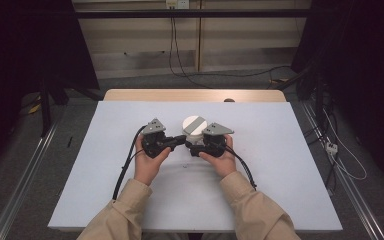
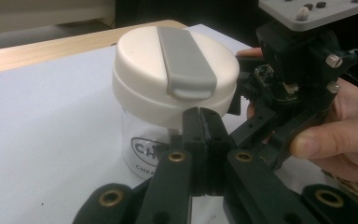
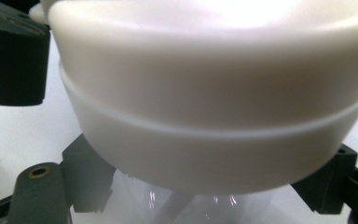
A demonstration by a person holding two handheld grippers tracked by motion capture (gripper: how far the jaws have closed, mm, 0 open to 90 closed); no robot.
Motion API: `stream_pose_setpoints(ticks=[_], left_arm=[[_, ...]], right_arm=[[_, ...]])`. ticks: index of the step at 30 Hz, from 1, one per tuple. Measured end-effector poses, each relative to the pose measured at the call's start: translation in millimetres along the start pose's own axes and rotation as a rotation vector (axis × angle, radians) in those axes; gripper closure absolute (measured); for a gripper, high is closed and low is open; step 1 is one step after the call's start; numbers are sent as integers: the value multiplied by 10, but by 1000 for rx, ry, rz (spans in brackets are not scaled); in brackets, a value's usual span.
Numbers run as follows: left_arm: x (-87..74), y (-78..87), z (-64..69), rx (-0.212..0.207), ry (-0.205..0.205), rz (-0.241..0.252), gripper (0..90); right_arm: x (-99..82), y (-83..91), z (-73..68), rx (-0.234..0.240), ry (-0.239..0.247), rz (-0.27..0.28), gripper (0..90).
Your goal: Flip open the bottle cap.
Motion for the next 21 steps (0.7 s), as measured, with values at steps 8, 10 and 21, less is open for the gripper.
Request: stream_pose_setpoints(ticks=[8, 10, 21], left_arm=[[9, -24, -8, 8, -2, -5, 900], [22, -25, -4, 8, 2, 2, 900], [85, -16, 6, 16, -2, 15, 900]], right_arm=[[0, -1, 0, 0, -1, 0, 191], [0, -1, -2, -1, -1, 0, 191], [0, -2, 0, 0, -1, 0, 191]])
Point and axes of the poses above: each handheld gripper's, and its own axes: y roughly backward along the jaws, x roughly out of its top, z roughly to its right, the point moved 7 cm from there along -y, roughly forward along the jaws, and after that the axes turned 5 degrees about y, right-handed, at the moved point
